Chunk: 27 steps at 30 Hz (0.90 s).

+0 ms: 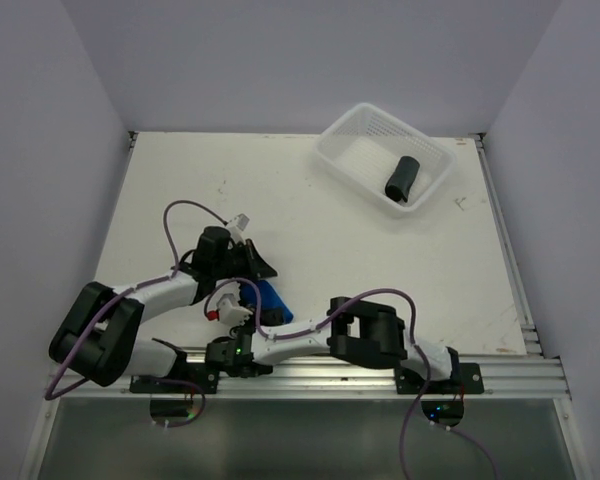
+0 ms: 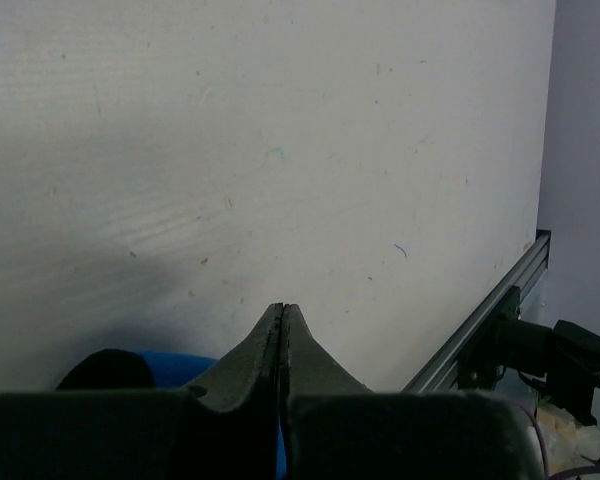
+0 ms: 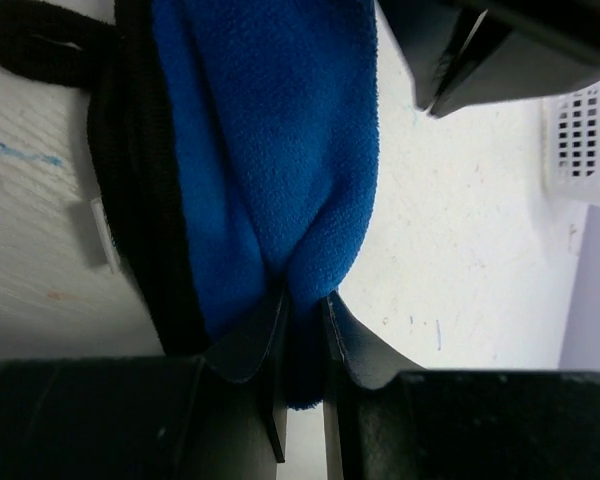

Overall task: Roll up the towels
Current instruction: Roll the towel

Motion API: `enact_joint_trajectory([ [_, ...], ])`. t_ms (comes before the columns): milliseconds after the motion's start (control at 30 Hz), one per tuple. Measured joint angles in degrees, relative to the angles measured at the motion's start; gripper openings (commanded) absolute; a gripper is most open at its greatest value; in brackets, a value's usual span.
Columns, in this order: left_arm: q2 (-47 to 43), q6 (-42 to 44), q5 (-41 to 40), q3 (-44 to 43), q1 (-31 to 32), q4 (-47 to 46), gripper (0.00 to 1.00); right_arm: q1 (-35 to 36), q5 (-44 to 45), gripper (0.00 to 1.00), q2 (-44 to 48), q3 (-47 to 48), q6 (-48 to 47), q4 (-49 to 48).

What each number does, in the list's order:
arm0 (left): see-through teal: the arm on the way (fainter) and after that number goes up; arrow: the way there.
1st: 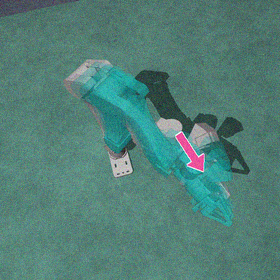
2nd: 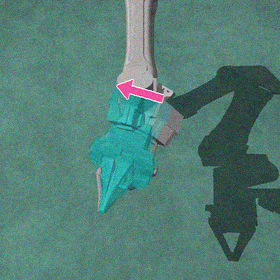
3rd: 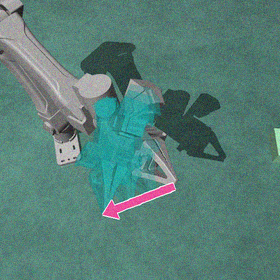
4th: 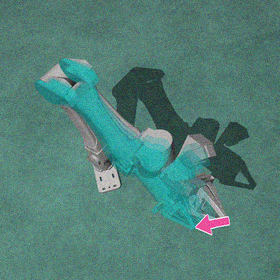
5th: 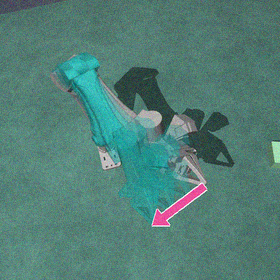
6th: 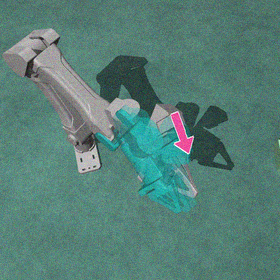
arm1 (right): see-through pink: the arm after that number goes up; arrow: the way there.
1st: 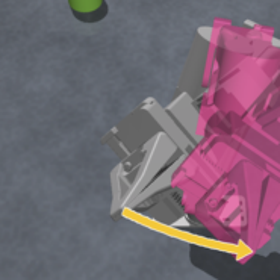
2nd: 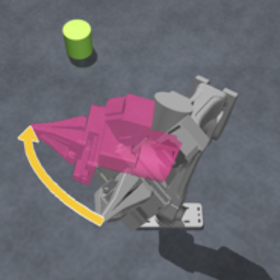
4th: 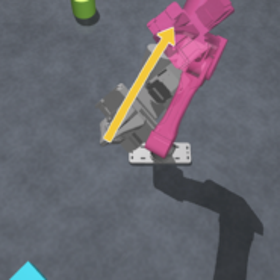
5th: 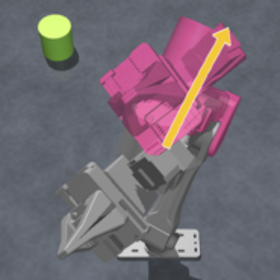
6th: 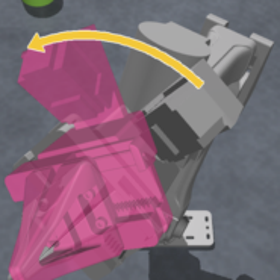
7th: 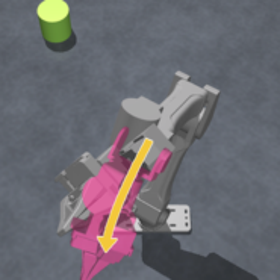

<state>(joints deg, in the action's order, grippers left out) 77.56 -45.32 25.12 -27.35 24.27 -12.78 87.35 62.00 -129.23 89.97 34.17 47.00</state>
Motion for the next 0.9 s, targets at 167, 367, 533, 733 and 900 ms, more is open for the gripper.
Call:
enact_joint_trajectory([
  [167,-0.26,-2.19,-0.13,5.27,0.28,-1.70,0.02,1.01,1.86,0.00,-3.13,2.95,-1.44,4.42],
  [367,-2.49,-6.71,-2.84,11.30,1.49,-7.15,0.01,1.99,2.97,0.01,-5.53,5.60,-2.45,8.74],
  [533,-2.01,-9.70,-5.01,13.77,3.15,-11.28,0.00,2.56,3.04,0.31,-5.29,4.33,-3.69,8.92],
  [733,0.09,-12.07,-6.36,15.61,4.04,-15.72,0.00,2.45,2.27,0.48,0.68,-2.19,-1.03,5.51],
  [900,1.60,-12.74,-7.15,15.93,4.35,-18.12,0.00,1.29,-1.86,0.52,10.10,-9.86,3.89,-0.50],
])
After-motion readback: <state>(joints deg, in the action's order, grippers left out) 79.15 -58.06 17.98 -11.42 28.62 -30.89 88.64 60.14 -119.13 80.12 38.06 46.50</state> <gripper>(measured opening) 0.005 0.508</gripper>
